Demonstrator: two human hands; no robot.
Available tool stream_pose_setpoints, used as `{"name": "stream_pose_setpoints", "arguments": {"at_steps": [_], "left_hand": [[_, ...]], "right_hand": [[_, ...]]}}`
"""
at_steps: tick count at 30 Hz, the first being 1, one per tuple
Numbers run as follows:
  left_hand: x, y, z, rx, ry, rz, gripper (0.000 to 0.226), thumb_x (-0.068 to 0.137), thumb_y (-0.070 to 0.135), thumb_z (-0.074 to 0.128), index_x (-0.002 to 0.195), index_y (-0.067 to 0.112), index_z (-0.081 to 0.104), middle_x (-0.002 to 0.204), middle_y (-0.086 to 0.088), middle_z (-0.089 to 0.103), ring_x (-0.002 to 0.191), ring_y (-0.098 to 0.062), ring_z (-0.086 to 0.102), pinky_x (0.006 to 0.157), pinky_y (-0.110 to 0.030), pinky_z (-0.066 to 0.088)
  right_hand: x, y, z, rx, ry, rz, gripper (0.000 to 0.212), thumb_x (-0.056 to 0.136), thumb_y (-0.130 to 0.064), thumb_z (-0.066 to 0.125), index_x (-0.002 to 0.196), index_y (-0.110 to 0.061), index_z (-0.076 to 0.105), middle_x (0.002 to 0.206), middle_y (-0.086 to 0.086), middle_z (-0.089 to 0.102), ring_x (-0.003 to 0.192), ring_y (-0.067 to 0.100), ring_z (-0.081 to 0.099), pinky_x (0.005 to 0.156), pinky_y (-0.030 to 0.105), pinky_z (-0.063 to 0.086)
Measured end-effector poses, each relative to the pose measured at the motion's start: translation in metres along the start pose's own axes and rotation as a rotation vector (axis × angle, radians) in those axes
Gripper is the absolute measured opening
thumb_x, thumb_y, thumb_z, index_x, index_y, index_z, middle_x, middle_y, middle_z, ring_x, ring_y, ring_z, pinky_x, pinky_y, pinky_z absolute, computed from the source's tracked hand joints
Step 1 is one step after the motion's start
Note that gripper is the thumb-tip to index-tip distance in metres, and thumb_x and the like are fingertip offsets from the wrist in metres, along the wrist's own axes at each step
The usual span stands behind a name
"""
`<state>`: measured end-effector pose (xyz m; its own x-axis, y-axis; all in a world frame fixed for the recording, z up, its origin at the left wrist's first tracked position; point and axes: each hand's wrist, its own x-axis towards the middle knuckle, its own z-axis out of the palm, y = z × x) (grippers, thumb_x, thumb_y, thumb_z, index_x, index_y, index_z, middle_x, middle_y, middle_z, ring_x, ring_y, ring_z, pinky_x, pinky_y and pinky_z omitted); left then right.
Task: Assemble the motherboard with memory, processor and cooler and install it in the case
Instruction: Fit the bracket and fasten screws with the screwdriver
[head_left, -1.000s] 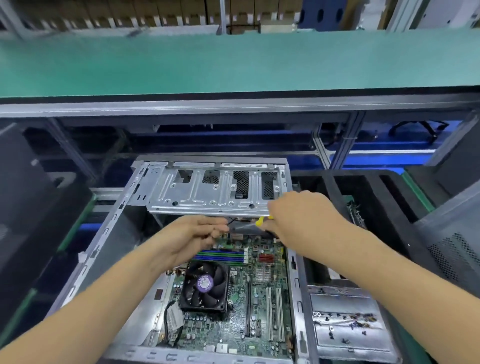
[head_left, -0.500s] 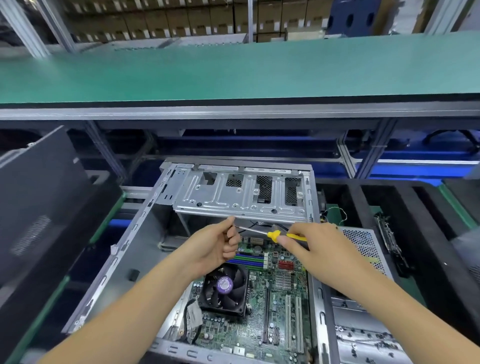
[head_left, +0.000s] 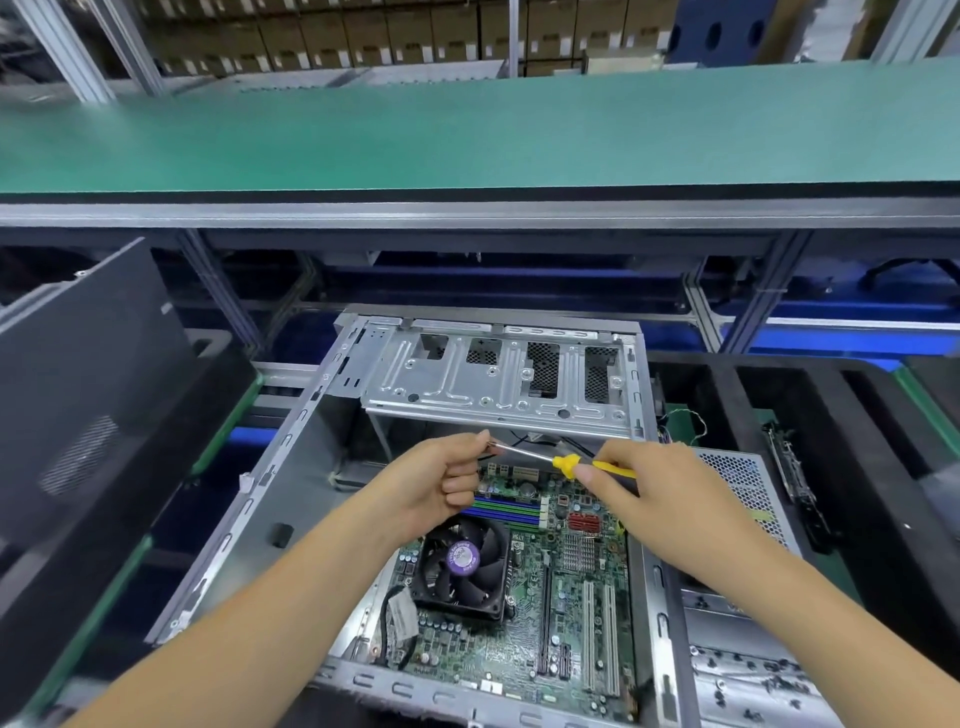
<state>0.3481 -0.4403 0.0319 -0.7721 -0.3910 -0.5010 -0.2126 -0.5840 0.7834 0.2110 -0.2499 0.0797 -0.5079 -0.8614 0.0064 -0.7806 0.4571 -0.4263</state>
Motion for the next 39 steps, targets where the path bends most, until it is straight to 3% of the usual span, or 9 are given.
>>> {"name": "stream_pose_setpoints", "arguments": {"at_steps": [7,13,24,28,31,33,35,37,39], "left_hand": [[0.001,0.001,0.001,-0.158,-0.023,-0.057,0.019,0.081,0.021,0.064,0.065,0.013,0.07,0.047,0.008,0.022,0.04,-0.005,0.02,0.037,-0.016,0.019],[0.003,-0.001,0.001,-0.169,-0.051,-0.064,0.022,0.079,0.022,0.065,0.095,0.012,0.053,0.045,0.008,0.023,0.038,-0.005,0.021,0.035,-0.015,0.023],[0.005,-0.008,0.005,-0.204,-0.02,-0.01,0.027,0.079,0.022,0.064,0.101,0.007,0.068,0.048,0.008,0.023,0.038,-0.004,0.022,0.037,-0.015,0.021],[0.004,-0.006,0.006,-0.245,-0.09,-0.028,0.032,0.084,0.028,0.06,0.109,0.008,0.064,0.049,0.008,0.022,0.04,-0.004,0.023,0.038,-0.015,0.024],[0.002,-0.004,0.005,-0.271,-0.139,-0.075,0.037,0.083,0.037,0.061,0.103,0.007,0.065,0.054,0.007,0.016,0.043,-0.005,0.021,0.039,-0.015,0.026],[0.0,-0.002,0.001,-0.268,-0.151,-0.097,0.056,0.082,0.044,0.061,0.118,0.001,0.063,0.056,0.007,0.017,0.046,-0.005,0.02,0.041,-0.016,0.026],[-0.001,0.0,-0.004,-0.253,-0.158,-0.11,0.066,0.081,0.051,0.061,0.122,-0.001,0.063,0.056,0.007,0.02,0.048,-0.006,0.021,0.043,-0.017,0.024],[-0.003,0.003,-0.007,-0.189,-0.134,-0.115,0.065,0.083,0.054,0.06,0.118,0.0,0.066,0.056,0.006,0.02,0.048,-0.007,0.019,0.044,-0.018,0.021],[-0.004,0.007,-0.009,-0.002,-0.084,-0.097,0.052,0.088,0.047,0.06,0.113,0.003,0.069,0.057,0.005,0.019,0.048,-0.009,0.018,0.043,-0.02,0.02]], "right_hand": [[0.0,-0.001,-0.002,-0.006,-0.018,0.016,0.036,0.092,-0.056,0.041,0.078,-0.027,0.057,0.055,-0.004,0.054,0.049,0.008,0.046,0.048,0.027,0.037],[0.0,-0.001,-0.001,-0.004,0.001,0.022,0.038,0.092,-0.057,0.041,0.08,-0.025,0.058,0.056,-0.003,0.054,0.05,0.008,0.046,0.05,0.03,0.04],[0.002,-0.007,0.005,0.071,-0.006,0.011,0.027,0.093,-0.054,0.04,0.09,-0.031,0.051,0.057,-0.005,0.053,0.052,0.011,0.045,0.051,0.03,0.037],[0.002,-0.006,0.001,0.164,-0.012,0.035,0.027,0.092,-0.054,0.042,0.092,-0.031,0.056,0.079,-0.001,0.068,0.074,0.013,0.062,0.072,0.037,0.052],[0.003,-0.005,-0.004,0.175,-0.025,0.041,0.027,0.092,-0.052,0.044,0.089,-0.029,0.057,0.067,-0.004,0.062,0.056,0.006,0.054,0.058,0.029,0.048],[0.003,-0.003,-0.008,0.163,-0.03,0.048,0.028,0.092,-0.051,0.045,0.088,-0.027,0.058,0.066,-0.006,0.061,0.054,0.004,0.053,0.054,0.026,0.044],[0.002,-0.001,-0.013,0.18,-0.035,0.062,0.026,0.092,-0.051,0.046,0.086,-0.028,0.058,0.072,-0.007,0.064,0.071,0.008,0.06,0.065,0.029,0.049],[-0.001,0.001,-0.022,0.178,-0.055,0.077,0.024,0.092,-0.051,0.046,0.086,-0.031,0.057,0.082,-0.008,0.065,0.084,0.012,0.061,0.077,0.035,0.051],[-0.004,0.003,-0.035,0.108,-0.085,0.07,0.023,0.092,-0.051,0.044,0.089,-0.032,0.057,0.09,-0.011,0.063,0.076,0.004,0.059,0.073,0.033,0.05]]}}
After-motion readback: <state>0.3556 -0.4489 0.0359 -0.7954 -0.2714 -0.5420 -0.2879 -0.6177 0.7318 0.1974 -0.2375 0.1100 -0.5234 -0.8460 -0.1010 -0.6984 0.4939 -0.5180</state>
